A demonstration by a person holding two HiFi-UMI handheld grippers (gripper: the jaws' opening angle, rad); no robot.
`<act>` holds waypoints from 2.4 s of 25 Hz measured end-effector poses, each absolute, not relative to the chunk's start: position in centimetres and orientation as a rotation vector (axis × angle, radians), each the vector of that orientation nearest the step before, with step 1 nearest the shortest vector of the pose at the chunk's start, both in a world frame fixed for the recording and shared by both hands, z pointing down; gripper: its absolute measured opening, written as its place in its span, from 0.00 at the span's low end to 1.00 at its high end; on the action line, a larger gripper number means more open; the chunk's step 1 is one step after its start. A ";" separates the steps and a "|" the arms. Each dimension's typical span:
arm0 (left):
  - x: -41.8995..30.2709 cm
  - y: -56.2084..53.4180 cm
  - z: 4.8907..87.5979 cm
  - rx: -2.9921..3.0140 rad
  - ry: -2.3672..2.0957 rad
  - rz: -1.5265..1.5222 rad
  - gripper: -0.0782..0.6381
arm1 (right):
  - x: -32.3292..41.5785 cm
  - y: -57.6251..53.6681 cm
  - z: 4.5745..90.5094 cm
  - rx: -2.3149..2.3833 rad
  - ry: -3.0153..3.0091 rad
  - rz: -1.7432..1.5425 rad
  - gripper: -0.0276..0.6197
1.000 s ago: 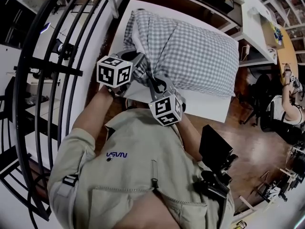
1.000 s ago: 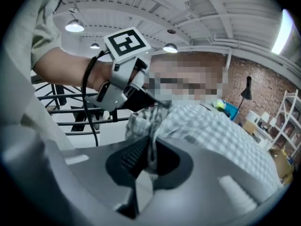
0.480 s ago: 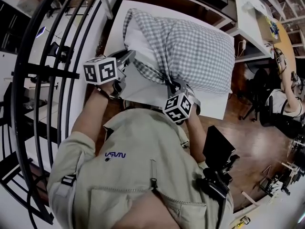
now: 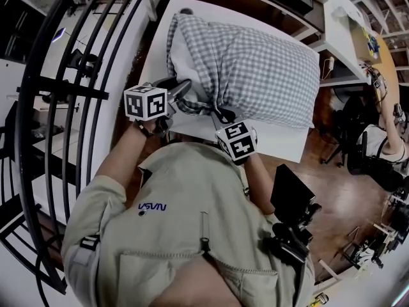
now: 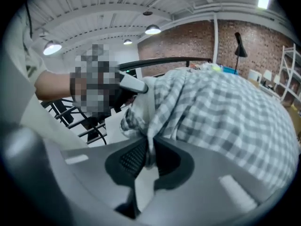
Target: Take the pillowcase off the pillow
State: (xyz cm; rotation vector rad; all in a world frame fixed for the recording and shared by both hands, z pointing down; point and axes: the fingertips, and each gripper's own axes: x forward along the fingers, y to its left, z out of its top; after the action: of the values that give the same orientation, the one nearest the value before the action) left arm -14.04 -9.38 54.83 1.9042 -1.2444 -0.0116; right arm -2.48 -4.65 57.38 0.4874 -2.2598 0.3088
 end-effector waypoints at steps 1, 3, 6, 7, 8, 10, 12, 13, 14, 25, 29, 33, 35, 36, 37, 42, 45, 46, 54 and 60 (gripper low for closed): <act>-13.8 -8.8 55.0 1.915 -1.221 -0.010 0.39 | -2.7 -4.4 57.3 0.480 -2.269 0.324 0.08; -13.1 -7.8 55.4 1.936 -1.188 0.018 0.48 | -3.2 -4.1 56.9 0.461 -2.290 0.345 0.08; -11.8 -7.3 57.3 1.965 -1.190 0.181 0.52 | -4.3 -3.3 56.6 0.402 -2.328 0.368 0.11; -11.5 -7.3 58.1 1.963 -1.202 0.245 0.52 | -4.8 -2.8 56.6 0.372 -2.338 0.378 0.13; -11.3 -7.3 58.8 1.952 -1.218 0.293 0.47 | -5.4 -2.2 56.8 0.336 -2.344 0.386 0.16; -10.9 -7.6 59.4 1.928 -1.236 0.334 0.29 | -6.6 -1.2 57.4 0.263 -2.342 0.381 0.26; -10.2 -7.9 59.0 1.927 -1.224 0.343 0.19 | -7.6 -0.4 58.1 0.209 -2.321 0.343 0.30; -9.8 -8.0 58.6 1.933 -1.216 0.345 0.16 | -8.0 -0.1 58.2 0.191 -2.315 0.322 0.30; -9.5 -8.2 58.1 1.938 -1.209 0.338 0.15 | -8.5 0.2 58.0 0.179 -2.320 0.303 0.30; -11.2 -10.6 51.2 1.814 -1.103 -0.040 0.14 | -4.9 1.0 59.1 0.091 -2.103 0.005 0.07; -12.1 -10.5 49.8 1.832 -1.086 -0.093 0.14 | 0.6 -2.9 59.6 0.313 -1.970 -0.037 0.07; -12.2 -9.0 50.2 1.918 -1.068 -0.029 0.14 | 4.1 -5.3 58.5 0.473 -1.964 0.058 0.07; -11.6 -7.7 51.4 1.942 -1.063 0.030 0.14 | 4.9 -5.1 58.9 0.485 -1.943 0.078 0.07; -11.3 -7.2 52.3 1.949 -1.074 0.059 0.14 | 5.1 -4.8 59.3 0.479 -1.938 0.091 0.07; -11.2 -6.7 53.3 1.952 -1.092 0.083 0.14 | 5.0 -4.4 59.9 0.469 -1.940 0.110 0.07; -10.7 -4.5 57.4 1.984 -1.129 0.137 0.18 | 3.4 -2.6 60.8 0.415 -2.006 0.237 0.09; -11.0 -2.3 56.9 2.038 -1.119 0.158 0.24 | 3.5 -2.6 58.8 0.380 -2.093 0.338 0.13; -11.5 -1.7 56.6 2.048 -1.128 0.153 0.24 | 3.4 -2.8 57.5 0.373 -2.133 0.360 0.14; -16.9 -3.9 53.8 2.024 -1.347 0.020 0.15 | -1.8 -7.3 47.5 0.444 -2.426 0.101 0.13; -20.1 -10.8 54.3 1.958 -1.501 -0.019 0.30 | -7.5 -11.9 46.3 0.575 -2.488 -0.055 0.14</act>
State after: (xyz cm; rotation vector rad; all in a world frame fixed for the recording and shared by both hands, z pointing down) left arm -20.06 -10.79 54.35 1.9579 -1.5012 -0.0186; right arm -7.49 -11.87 46.32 0.5750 -2.4881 -0.0547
